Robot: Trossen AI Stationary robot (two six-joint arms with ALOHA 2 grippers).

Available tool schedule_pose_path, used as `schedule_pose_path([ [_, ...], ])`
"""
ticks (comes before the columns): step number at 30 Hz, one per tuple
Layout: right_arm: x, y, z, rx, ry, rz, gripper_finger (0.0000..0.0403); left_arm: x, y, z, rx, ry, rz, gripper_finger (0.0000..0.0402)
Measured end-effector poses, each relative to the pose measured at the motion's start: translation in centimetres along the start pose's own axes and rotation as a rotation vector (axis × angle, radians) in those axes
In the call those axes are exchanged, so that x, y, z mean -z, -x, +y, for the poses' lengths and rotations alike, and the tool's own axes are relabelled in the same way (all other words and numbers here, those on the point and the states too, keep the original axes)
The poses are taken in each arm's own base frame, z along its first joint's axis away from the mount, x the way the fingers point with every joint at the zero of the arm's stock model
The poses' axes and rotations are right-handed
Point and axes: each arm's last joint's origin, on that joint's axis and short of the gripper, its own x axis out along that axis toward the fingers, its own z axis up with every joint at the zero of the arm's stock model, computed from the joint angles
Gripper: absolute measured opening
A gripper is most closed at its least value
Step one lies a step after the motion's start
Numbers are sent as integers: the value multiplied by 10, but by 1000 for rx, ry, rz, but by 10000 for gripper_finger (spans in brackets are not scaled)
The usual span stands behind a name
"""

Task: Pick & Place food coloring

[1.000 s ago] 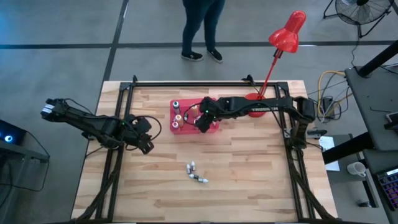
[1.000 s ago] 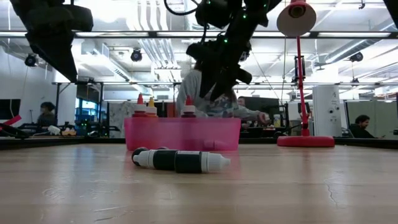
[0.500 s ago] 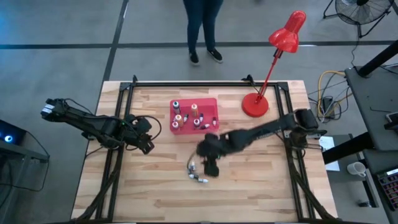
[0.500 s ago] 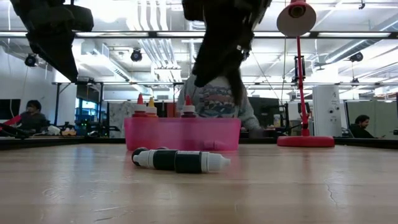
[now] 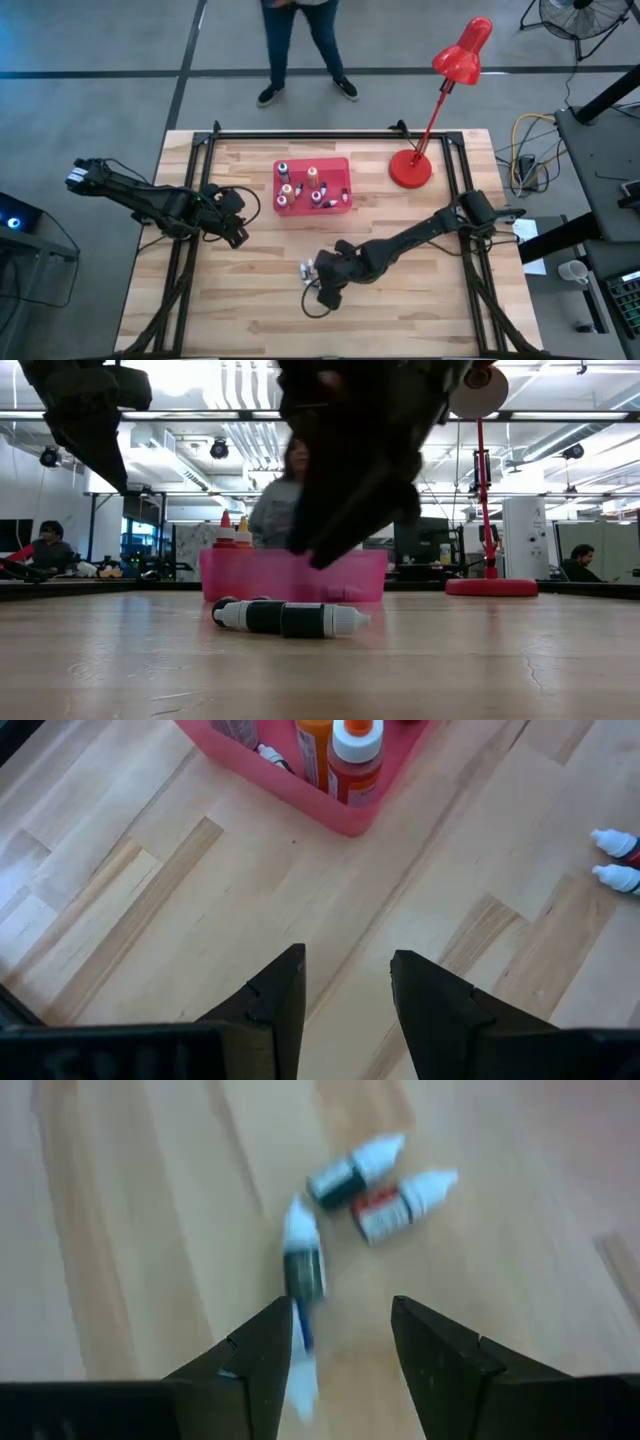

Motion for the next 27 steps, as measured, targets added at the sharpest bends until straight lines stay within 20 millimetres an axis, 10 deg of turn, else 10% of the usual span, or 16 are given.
schedule_pose_path([
  [27, 3, -13, 9, -104, 288, -7, 209, -1, 0, -1, 21, 36, 2, 122],
])
